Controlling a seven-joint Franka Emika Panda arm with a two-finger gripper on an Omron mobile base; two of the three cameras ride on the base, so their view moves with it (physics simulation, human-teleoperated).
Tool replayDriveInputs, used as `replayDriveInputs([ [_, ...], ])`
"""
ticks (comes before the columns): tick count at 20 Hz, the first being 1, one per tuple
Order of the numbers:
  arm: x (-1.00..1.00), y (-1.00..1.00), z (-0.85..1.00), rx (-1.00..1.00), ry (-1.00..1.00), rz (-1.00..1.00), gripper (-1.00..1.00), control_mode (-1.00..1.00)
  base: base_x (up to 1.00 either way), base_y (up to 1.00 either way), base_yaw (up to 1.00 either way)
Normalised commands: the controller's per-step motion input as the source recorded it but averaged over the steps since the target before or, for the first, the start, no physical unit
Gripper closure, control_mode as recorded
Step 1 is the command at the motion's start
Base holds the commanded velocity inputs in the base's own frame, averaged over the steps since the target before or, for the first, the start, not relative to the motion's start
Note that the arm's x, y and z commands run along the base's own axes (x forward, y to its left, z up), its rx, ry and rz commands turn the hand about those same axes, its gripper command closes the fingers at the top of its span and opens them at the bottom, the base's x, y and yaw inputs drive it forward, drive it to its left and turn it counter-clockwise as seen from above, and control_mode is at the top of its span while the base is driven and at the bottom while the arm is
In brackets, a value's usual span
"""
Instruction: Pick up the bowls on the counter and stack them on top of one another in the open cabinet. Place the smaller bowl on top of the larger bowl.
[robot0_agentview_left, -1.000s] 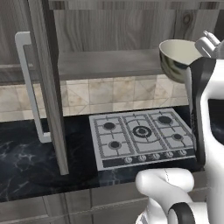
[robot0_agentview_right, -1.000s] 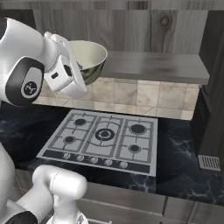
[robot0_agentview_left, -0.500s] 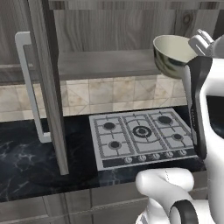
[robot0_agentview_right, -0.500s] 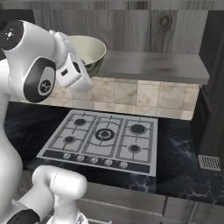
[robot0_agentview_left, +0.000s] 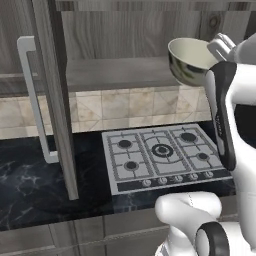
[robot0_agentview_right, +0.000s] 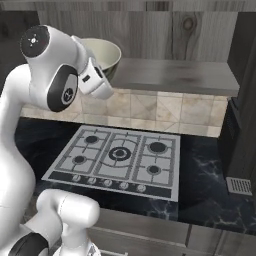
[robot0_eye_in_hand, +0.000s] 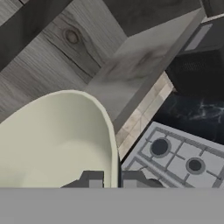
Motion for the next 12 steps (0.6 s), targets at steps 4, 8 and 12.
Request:
replayDriveInputs([
  [4, 0.35, 0.04, 0.03, -0.05, 0.02, 0.03, 1.0, -1.0, 0.0, 0.0, 0.0],
  [8, 0.34, 0.06, 0.01, -0.03, 0.03, 0.03, 1.0, -1.0, 0.0, 0.0, 0.0],
  [12, 0.33, 0.06, 0.0, 0.0, 0.01, 0.03, 1.0, -1.0, 0.0, 0.0, 0.0],
])
